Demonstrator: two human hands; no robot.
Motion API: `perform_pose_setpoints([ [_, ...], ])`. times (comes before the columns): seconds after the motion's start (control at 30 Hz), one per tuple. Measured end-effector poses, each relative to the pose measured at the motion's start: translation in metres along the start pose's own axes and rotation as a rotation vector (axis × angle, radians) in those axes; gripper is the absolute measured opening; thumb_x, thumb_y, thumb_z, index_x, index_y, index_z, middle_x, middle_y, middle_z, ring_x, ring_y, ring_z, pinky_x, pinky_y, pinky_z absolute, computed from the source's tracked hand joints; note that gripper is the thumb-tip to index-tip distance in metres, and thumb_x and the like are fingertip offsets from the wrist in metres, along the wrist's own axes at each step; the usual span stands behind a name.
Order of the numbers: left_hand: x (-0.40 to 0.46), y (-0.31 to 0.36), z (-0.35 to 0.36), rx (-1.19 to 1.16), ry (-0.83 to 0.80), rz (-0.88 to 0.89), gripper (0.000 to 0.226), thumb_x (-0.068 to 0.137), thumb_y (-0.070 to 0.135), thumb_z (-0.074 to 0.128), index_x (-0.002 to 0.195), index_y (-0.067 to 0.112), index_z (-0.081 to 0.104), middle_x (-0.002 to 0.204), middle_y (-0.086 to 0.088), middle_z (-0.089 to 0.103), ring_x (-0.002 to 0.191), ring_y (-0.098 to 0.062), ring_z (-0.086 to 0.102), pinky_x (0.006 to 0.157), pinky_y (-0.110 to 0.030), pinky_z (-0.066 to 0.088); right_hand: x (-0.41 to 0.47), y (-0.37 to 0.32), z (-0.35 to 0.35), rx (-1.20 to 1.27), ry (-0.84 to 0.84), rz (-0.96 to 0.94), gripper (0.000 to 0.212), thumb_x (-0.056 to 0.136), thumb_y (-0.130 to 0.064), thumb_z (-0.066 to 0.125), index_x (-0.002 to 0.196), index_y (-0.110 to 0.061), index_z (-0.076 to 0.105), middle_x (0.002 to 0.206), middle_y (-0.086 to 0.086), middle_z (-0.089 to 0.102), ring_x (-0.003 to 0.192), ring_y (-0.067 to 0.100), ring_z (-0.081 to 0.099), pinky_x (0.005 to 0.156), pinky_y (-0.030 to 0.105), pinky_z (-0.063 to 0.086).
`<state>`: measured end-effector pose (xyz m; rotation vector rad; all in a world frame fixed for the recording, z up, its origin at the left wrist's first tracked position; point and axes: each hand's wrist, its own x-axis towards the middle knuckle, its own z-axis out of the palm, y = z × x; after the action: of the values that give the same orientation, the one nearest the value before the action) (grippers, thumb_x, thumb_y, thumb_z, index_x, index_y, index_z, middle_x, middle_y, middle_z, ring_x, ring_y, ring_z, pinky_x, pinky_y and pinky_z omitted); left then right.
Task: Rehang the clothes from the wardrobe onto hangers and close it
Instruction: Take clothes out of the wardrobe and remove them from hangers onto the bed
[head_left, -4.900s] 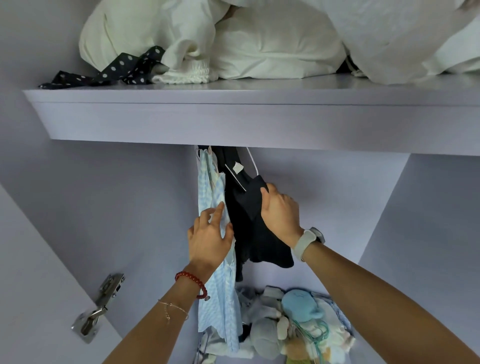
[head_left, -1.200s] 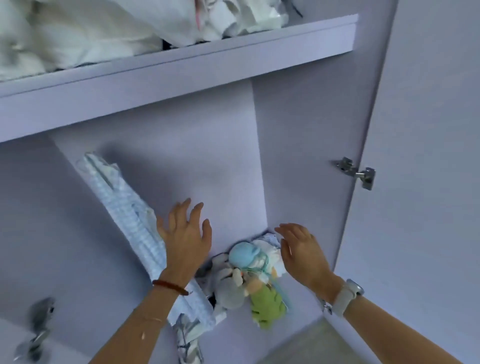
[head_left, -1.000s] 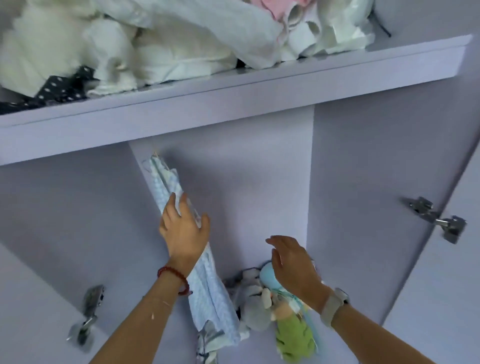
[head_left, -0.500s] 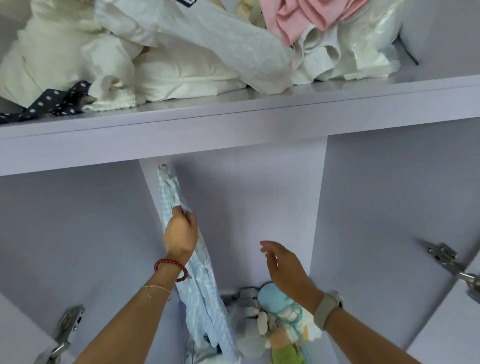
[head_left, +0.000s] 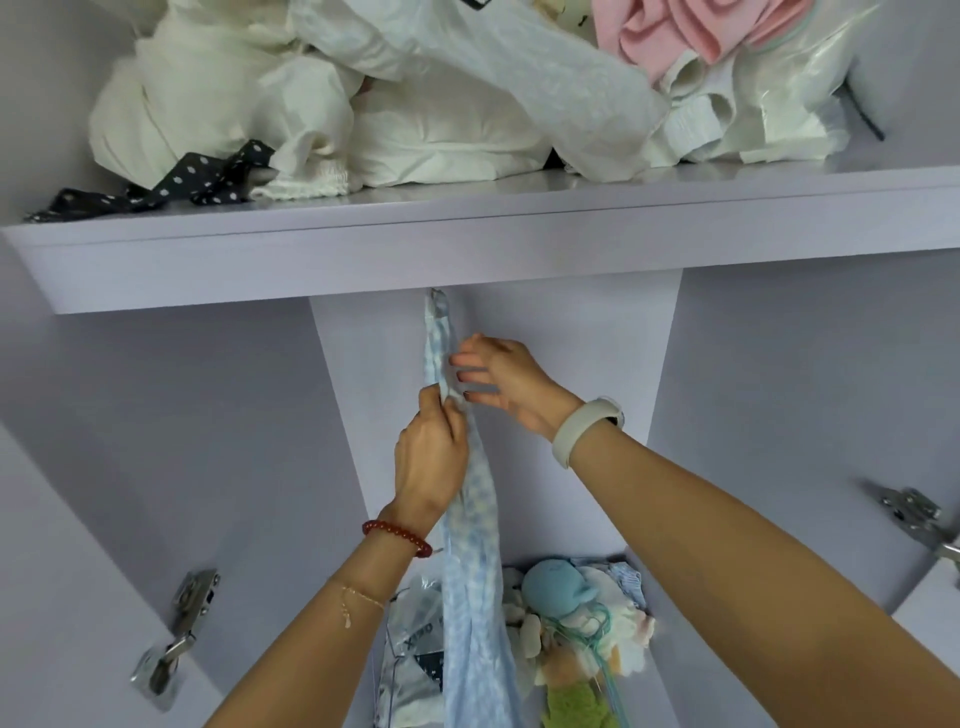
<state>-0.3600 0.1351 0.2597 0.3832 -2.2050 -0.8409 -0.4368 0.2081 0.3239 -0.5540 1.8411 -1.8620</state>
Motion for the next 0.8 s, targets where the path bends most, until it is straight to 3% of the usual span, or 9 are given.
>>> perform_pose_setpoints([
  [0.1, -0.013, -0.004, 0.002, 0.107, -0.063, 0.086, 0.028, 0.098, 0.015, 0.031, 0.117, -0.001, 0.044, 0.078, -0.021, 0.063, 0.07, -0.042, 0.057, 0.062, -0.04, 0.04, 0.0, -0.009, -0.002, -0.023, -0.016, 0.011, 0.031, 0.095, -0.03, 0.046, 0.112, -0.006, 0.055, 0.094, 0.007, 0.059, 0.084, 0.02, 0.059, 0.079, 0.031, 0.051],
  [0.2, -0.028, -0.006, 0.005, 0.153, -0.159, 0.152, 0.028, 0.098, 0.017, 0.031, 0.118, 0.002, 0.044, 0.077, -0.017, 0.063, 0.065, -0.038, 0.058, 0.059, -0.037, 0.04, -0.004, -0.004, -0.002, -0.113, 0.034, -0.02, 0.011, 0.093, -0.01, 0.05, 0.083, -0.007, 0.053, 0.078, 0.009, 0.052, 0.071, 0.018, 0.054, 0.077, 0.036, 0.052],
  [0.3, -0.046, -0.009, 0.005, 0.124, -0.306, 0.231, 0.025, 0.099, 0.023, 0.031, 0.113, 0.009, 0.046, 0.076, -0.006, 0.06, 0.063, -0.022, 0.054, 0.061, -0.035, 0.044, -0.011, 0.014, -0.012, -0.192, 0.136, -0.056, 0.033, 0.092, 0.001, 0.043, 0.061, -0.009, 0.04, 0.07, 0.008, 0.045, 0.069, 0.019, 0.05, 0.08, 0.042, 0.051],
  [0.4, -0.059, -0.016, 0.004, 0.044, -0.341, 0.308, 0.028, 0.097, 0.027, 0.034, 0.101, 0.014, 0.059, 0.094, 0.004, 0.059, 0.082, -0.005, 0.048, 0.067, -0.025, 0.042, -0.03, 0.04, -0.035, -0.424, 0.205, -0.082, 0.029, 0.092, -0.001, 0.038, 0.065, -0.008, 0.04, 0.067, 0.004, 0.041, 0.066, 0.017, 0.042, 0.062, 0.028, 0.043],
  [0.47, -0.064, -0.019, 0.006, -0.008, -0.274, 0.296, 0.023, 0.096, 0.021, 0.043, 0.101, 0.011, 0.063, 0.102, -0.001, 0.06, 0.096, -0.014, 0.052, 0.075, -0.025, 0.044, -0.048, 0.057, -0.055, -0.577, 0.241, -0.099, 0.025, 0.093, -0.002, 0.035, 0.069, -0.009, 0.04, 0.065, -0.001, 0.037, 0.063, 0.015, 0.036, 0.053, 0.023, 0.031],
  [0.57, -0.066, -0.016, 0.009, 0.005, -0.182, 0.282, 0.031, 0.091, 0.019, 0.047, 0.117, 0.005, 0.057, 0.115, -0.012, 0.057, 0.11, -0.029, 0.05, 0.089, -0.032, 0.04, -0.087, 0.081, -0.085, -0.697, 0.294, -0.148, 0.028, 0.094, -0.002, 0.036, 0.071, -0.015, 0.044, 0.064, -0.003, 0.04, 0.066, 0.019, 0.039, 0.053, 0.024, 0.031],
  [0.67, -0.07, -0.003, 0.019, 0.121, -0.172, 0.304, 0.048, 0.087, 0.027, 0.045, 0.132, 0.007, 0.046, 0.134, -0.016, 0.045, 0.125, -0.034, 0.039, 0.098, -0.047, 0.032, -0.138, 0.1, -0.113, -0.812, 0.395, -0.198, 0.02, 0.094, -0.003, 0.037, 0.092, -0.005, 0.056, 0.076, 0.005, 0.053, 0.072, 0.026, 0.048, 0.064, 0.031, 0.04],
  [0.73, -0.077, 0.012, 0.033, 0.181, -0.171, 0.345, 0.047, 0.089, 0.027, 0.047, 0.132, 0.008, 0.047, 0.14, -0.019, 0.039, 0.132, -0.037, 0.032, 0.103, -0.054, 0.024, -0.177, 0.108, -0.127, -0.867, 0.448, -0.262, 0.02, 0.095, -0.004, 0.039, 0.094, -0.004, 0.059, 0.085, 0.005, 0.058, 0.078, 0.028, 0.054, 0.07, 0.034, 0.042],
  [0.8, -0.092, 0.031, 0.049, 0.183, -0.234, 0.426, 0.037, 0.093, 0.026, 0.046, 0.122, 0.007, 0.056, 0.132, -0.017, 0.049, 0.129, -0.036, 0.039, 0.105, -0.055, 0.019, -0.219, 0.116, -0.14, -0.941, 0.508, -0.297, 0.019, 0.094, -0.004, 0.042, 0.095, -0.004, 0.062, 0.091, 0.006, 0.062, 0.077, 0.022, 0.056, 0.066, 0.028, 0.039],
])
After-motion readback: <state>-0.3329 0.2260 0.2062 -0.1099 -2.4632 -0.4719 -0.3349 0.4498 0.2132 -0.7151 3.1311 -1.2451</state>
